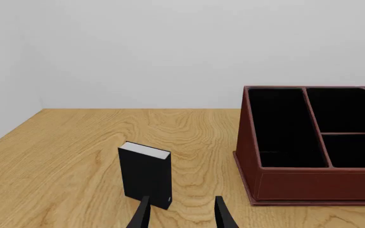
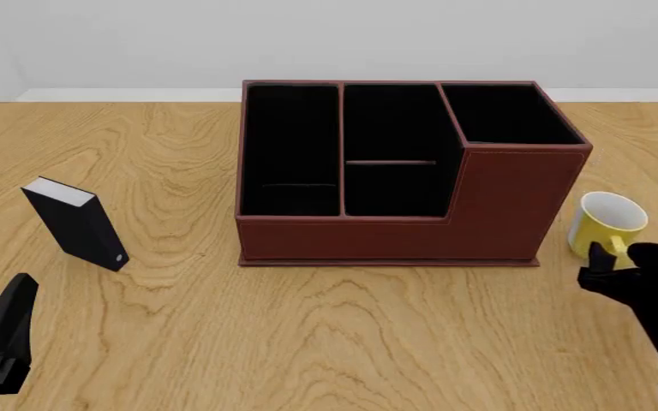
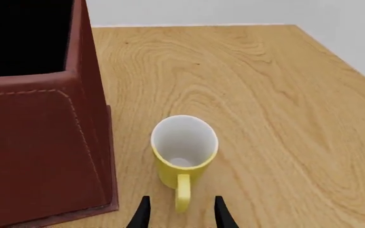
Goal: Pick up the yellow and white mug and place it to the right of the caddy.
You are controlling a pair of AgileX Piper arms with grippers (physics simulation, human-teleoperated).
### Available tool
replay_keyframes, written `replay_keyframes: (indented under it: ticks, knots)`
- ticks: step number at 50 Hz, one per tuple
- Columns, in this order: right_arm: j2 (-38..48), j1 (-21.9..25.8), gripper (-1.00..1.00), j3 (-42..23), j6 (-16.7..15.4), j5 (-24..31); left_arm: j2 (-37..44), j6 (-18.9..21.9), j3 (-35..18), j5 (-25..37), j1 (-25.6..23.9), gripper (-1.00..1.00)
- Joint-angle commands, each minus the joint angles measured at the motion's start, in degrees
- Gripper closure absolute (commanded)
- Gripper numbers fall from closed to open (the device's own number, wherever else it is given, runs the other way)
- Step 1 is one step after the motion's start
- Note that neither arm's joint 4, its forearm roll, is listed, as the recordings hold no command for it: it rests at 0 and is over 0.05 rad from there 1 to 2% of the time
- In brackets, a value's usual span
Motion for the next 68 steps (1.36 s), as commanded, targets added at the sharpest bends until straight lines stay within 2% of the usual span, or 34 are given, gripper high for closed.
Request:
replay_keyframes:
  ticks: [1, 5, 17, 29, 40, 46, 52, 57, 68]
  knots:
    - [-2.7, -0.1, -1.00, 0.6, -0.9, 1.5, 0.0, 0.0, 0.0, 0.0, 0.0, -1.00]
    - [-4.1, 0.0, -1.00, 0.8, -1.1, 2.5, 0.0, 0.0, 0.0, 0.0, 0.0, -1.00]
    - [-3.5, -0.2, -1.00, 2.6, -1.9, 0.3, 0.0, 0.0, 0.0, 0.0, 0.0, -1.00]
    - [-6.6, 0.0, -1.00, 4.1, -2.0, 1.4, 0.0, 0.0, 0.0, 0.0, 0.0, -1.00]
    - [-14.4, 0.1, -1.00, 5.0, -2.3, 6.9, 0.0, 0.0, 0.0, 0.0, 0.0, -1.00]
    - [-14.6, 0.5, -1.00, 5.7, -2.6, 6.3, 0.0, 0.0, 0.0, 0.0, 0.0, -1.00]
    - [-18.4, 0.4, -1.00, 5.6, -2.9, 9.7, 0.0, 0.0, 0.0, 0.0, 0.0, -1.00]
    - [-18.0, 0.4, -1.00, 6.0, -3.1, 8.9, 0.0, 0.0, 0.0, 0.0, 0.0, -1.00]
    - [-22.7, 0.9, -1.00, 6.7, -3.5, 12.3, 0.0, 0.0, 0.0, 0.0, 0.0, -1.00]
